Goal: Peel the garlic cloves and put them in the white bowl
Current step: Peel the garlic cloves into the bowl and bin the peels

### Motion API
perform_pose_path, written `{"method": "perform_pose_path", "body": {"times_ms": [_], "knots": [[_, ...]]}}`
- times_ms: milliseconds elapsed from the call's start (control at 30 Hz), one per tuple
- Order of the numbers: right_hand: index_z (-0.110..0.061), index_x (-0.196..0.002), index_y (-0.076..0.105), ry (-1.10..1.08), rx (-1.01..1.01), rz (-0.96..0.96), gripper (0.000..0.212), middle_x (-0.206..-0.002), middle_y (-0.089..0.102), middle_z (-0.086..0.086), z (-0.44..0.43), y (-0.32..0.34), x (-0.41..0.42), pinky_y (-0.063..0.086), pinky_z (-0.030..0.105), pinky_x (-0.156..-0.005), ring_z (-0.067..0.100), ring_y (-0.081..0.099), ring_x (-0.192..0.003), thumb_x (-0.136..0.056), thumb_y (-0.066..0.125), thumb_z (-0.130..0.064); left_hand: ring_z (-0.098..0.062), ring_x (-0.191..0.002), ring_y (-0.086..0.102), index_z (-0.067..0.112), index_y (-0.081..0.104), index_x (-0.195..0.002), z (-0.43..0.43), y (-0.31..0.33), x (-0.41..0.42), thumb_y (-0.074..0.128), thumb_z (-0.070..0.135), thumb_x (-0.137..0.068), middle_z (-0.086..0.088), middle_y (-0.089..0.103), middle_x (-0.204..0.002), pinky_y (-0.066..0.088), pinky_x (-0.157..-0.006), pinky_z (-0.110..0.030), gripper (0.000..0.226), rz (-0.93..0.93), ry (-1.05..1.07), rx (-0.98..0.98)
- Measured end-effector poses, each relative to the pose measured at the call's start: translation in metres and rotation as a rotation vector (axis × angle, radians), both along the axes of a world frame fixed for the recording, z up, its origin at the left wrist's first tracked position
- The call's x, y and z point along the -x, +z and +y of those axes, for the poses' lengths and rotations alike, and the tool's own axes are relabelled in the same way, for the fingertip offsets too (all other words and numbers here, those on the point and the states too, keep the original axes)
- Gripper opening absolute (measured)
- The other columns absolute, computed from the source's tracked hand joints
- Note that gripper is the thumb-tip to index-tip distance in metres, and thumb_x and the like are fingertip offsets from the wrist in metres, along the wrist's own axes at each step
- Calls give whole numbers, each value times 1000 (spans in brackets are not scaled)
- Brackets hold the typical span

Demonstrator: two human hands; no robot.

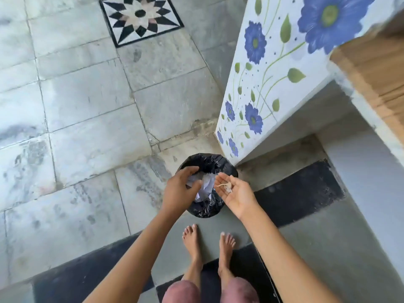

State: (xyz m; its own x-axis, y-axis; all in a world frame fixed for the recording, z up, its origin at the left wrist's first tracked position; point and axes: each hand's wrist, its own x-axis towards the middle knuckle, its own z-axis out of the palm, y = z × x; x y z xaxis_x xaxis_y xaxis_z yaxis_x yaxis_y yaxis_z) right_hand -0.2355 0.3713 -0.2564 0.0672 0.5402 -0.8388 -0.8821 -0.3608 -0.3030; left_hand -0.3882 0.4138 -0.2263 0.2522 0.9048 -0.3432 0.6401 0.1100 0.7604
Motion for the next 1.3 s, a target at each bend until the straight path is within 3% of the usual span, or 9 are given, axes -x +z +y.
{"method": "perform_pose_path", "body": {"times_ms": [267, 433, 600, 700, 767, 933, 1100, 1200, 1300], "knots": [[-4, -81, 56, 118, 289, -116, 30, -73, 54, 8, 63, -224, 5, 45, 20, -58, 15, 50, -63, -101, 37, -14, -14, -111, 58, 14, 61, -122, 45, -223, -20, 60, 16, -88, -1, 64, -119, 45, -94, -26, 34, 22, 6, 156], [-14, -110, 49, 209, 299, -48, 37, -78, 50, 4, 76, -313, 3, 41, 23, -44, 13, 53, -53, -99, 35, -46, -16, -112, 58, 11, 62, -121, 43, -327, -19, 61, 16, -87, -4, 65, -117, 45, -98, -34, 34, 36, 56, 249], [-12, -126, 48, 219, 257, 61, 62, -89, 60, 10, 64, -339, 5, 45, 20, -43, 22, 56, -70, -95, 23, -61, -8, -104, 60, 18, 63, -116, 31, -361, -26, 54, 20, -87, 7, 66, -110, 46, -92, -24, 30, -60, 102, 271], [-10, -116, 52, 161, 277, 151, 56, -87, 63, 13, 60, -341, 12, 47, 32, -67, 26, 60, -79, -98, 23, -54, 16, -99, 53, 26, 61, -117, 16, -356, -44, 44, 29, -84, 17, 62, -110, 38, -85, -3, 37, -307, 77, 247], [-9, -126, 49, 127, 251, 115, 51, -107, 62, 13, 60, -339, 14, 43, 34, -85, 24, 56, -106, -100, 21, -43, 10, -124, 41, 22, 55, -129, 7, -362, -58, 39, 29, -91, 9, 54, -132, 26, -105, -11, 41, -379, -51, 225], [-13, -133, 49, 187, 264, 89, 50, -137, 47, 8, 59, -334, 5, 36, 37, -98, 26, 42, -129, -101, 24, -42, -15, -145, 15, 23, 47, -138, 31, -408, -41, 31, 33, -102, 0, 26, -155, 12, -117, -40, 41, 274, -77, 398], [-9, -134, 46, 225, 313, -59, 43, -141, 46, 14, 71, -338, 0, 39, 34, -96, 30, 49, -124, -102, 29, -31, -5, -139, 28, 23, 44, -139, 19, -388, -63, 33, 34, -98, 6, 40, -146, 16, -115, -20, 44, -319, -104, 103], [-14, -143, 37, 269, 252, 63, 49, -145, 41, 8, 71, -336, 8, 31, 40, -108, 30, 41, -132, -101, 27, -38, -14, -145, 16, 33, 33, -144, 16, -412, -45, 30, 34, -102, 5, 27, -154, 8, -118, -38, 42, -4, -159, 258], [-17, -139, 41, 595, 291, -284, 45, -145, 42, 4, 64, -341, 9, 32, 36, -105, 26, 41, -131, -101, 31, -39, -19, -141, 28, 22, 39, -143, 27, -424, -27, 35, 29, -101, -2, 29, -153, 24, -113, -35, 43, 164, -6, 396]]}}
